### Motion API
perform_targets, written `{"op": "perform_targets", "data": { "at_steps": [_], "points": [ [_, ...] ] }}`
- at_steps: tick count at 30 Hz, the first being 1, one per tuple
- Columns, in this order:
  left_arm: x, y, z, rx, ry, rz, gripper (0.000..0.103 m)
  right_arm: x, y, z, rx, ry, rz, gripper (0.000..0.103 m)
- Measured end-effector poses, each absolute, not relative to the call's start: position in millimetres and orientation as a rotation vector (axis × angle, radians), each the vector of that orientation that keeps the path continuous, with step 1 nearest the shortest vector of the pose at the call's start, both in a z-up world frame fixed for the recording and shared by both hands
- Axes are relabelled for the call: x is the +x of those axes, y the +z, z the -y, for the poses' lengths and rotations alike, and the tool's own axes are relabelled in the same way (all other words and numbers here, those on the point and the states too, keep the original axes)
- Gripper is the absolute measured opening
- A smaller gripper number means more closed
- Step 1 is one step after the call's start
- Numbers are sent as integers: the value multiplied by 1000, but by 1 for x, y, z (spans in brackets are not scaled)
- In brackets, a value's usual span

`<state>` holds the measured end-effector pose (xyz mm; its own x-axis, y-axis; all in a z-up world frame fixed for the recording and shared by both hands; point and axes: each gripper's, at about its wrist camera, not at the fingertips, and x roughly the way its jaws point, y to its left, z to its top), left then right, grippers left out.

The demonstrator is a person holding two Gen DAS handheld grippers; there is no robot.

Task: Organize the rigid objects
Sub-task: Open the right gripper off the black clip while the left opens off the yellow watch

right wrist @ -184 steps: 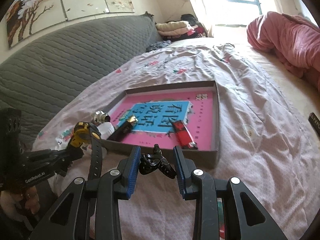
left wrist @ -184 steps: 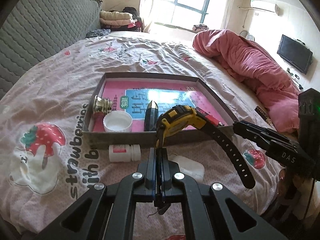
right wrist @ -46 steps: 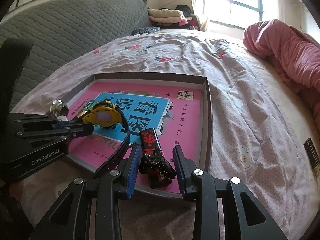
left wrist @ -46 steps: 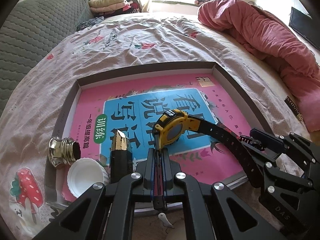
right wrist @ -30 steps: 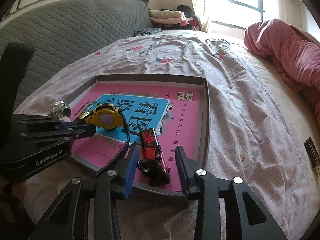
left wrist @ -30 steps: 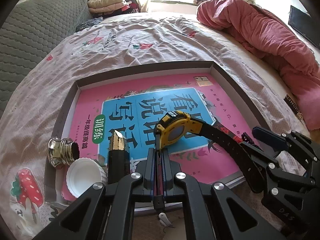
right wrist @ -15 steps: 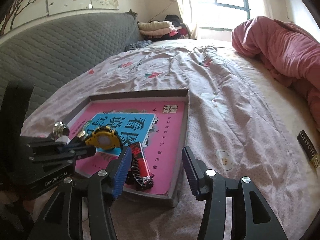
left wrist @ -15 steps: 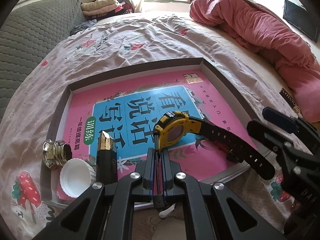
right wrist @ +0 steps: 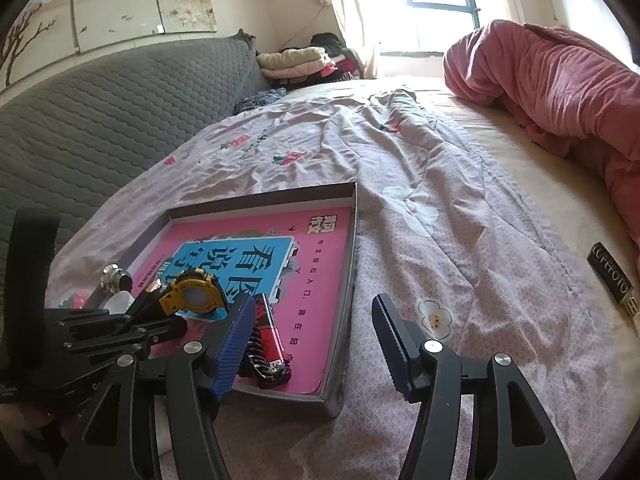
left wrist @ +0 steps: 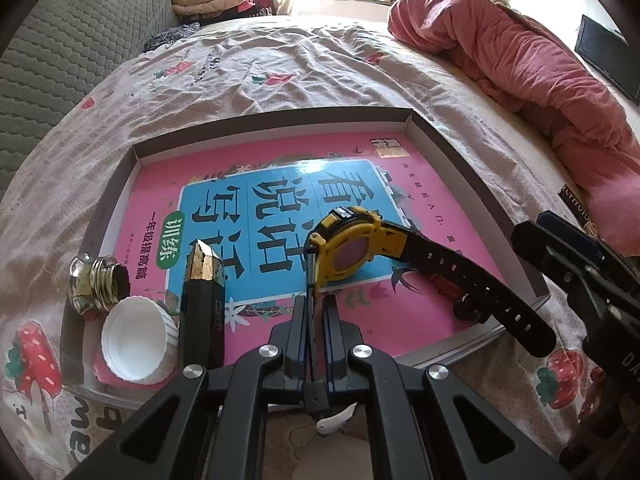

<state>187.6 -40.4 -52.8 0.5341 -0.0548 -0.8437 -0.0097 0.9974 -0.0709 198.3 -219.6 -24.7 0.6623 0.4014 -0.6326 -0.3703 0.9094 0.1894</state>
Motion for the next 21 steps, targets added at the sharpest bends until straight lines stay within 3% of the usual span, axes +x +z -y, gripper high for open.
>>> {"op": "perform_targets", "data": {
  "at_steps": [6,9,11,12,21],
  "points": [
    [185,-52,37,-96,-30,-1003,7,199,-27,217,36,431,-730,67],
    [183,-50,35,-101,-31,-997,22,199,-27,217,36,427,-731,70],
    [183,-49,34,-112,-40,-994,39,199,-28,217,36,428,-729,71],
    [182,-49,34,-118,-44,-992,41,199,-28,217,35,427,-730,71],
    [172,-41,29,-147,-58,-944,43,199,-28,216,27,424,-732,74]
  ]
}}
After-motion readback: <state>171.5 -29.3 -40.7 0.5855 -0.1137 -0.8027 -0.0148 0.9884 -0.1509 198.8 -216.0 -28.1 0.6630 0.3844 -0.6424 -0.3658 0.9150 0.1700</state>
